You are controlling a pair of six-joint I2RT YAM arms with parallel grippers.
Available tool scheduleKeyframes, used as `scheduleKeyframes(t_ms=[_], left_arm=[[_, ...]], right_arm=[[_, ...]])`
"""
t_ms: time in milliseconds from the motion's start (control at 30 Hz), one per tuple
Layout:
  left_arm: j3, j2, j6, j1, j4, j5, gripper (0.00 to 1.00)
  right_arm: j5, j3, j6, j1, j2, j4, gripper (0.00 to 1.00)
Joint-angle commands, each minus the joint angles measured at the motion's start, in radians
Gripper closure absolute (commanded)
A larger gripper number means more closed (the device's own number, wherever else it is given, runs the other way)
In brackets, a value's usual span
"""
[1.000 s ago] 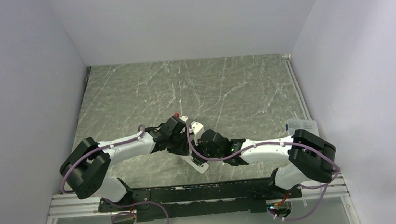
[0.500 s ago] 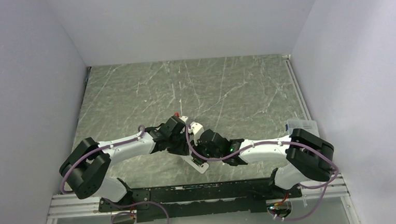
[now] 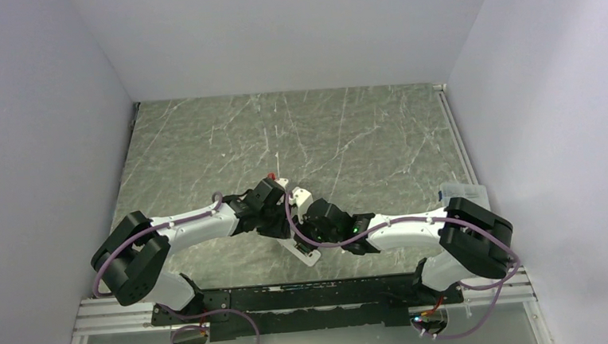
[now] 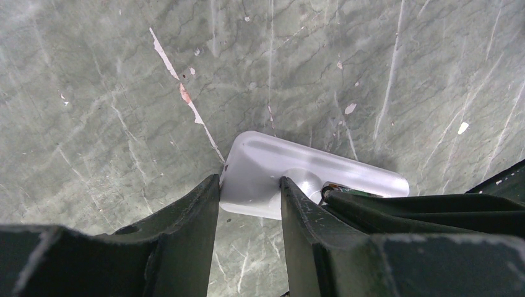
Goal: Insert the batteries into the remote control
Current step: Load the battery into the remote control.
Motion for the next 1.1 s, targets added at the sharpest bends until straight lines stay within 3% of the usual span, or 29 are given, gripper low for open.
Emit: scheduleKeyframes(t_ms=[0,1067], left_arm=[[-0.021,0.008,0.01,-0.009,-0.013,-0.016,0.57],[-0.028,0.008,0.004,-0.008,-0.011,-0.016,0.57]], right_arm=[[-0.008,0.005,0.011,0.005,0.002,0.025,0.94],[0.005,-0.068,0.034,0.025,-0.023,0.02,0.97]])
